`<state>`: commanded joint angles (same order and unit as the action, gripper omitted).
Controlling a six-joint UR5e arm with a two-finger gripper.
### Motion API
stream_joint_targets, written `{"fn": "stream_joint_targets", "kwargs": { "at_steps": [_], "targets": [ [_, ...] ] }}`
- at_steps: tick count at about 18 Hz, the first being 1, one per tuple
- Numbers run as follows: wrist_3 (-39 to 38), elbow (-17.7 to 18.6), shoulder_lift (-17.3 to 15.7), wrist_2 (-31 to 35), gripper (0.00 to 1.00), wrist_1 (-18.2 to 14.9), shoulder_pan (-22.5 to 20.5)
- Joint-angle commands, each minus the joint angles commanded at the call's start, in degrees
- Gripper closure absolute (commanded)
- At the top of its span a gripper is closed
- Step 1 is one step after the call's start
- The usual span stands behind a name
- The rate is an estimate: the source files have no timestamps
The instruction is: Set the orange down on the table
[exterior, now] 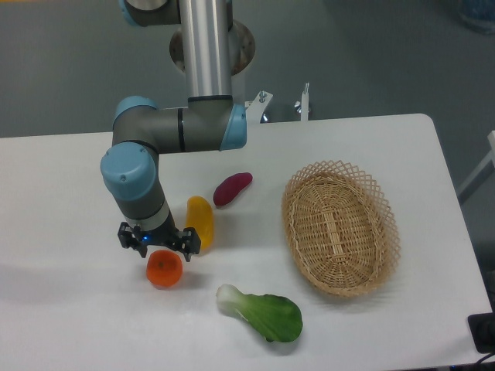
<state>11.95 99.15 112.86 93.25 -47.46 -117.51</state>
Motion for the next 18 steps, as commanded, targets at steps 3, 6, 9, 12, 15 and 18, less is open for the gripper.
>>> {"fn": "stream_joint_targets", "kwargs": {
  "at_steps": [3, 6, 9, 12, 15, 18],
  "targets": [
    [-0.09, -0.01, -4.83, 0.0, 0.0, -2.36, -6.91],
    [0.17, -0.19, -6.33, -0.52, 0.0, -2.55, -14.3],
    [1.49, -0.62, -8.36, -0.7, 0.0, -3.07, -21.25],
    [6.66, -1.15, -8.45, -0.7, 0.0, -3.34, -26.36],
    [10.97, -1.07, -8.28, -0.7, 0.0, -3.52, -27.95],
    [17.65, -1.33, -8.27, -0.79, 0.0, -4.04, -27.95]
  ]
}}
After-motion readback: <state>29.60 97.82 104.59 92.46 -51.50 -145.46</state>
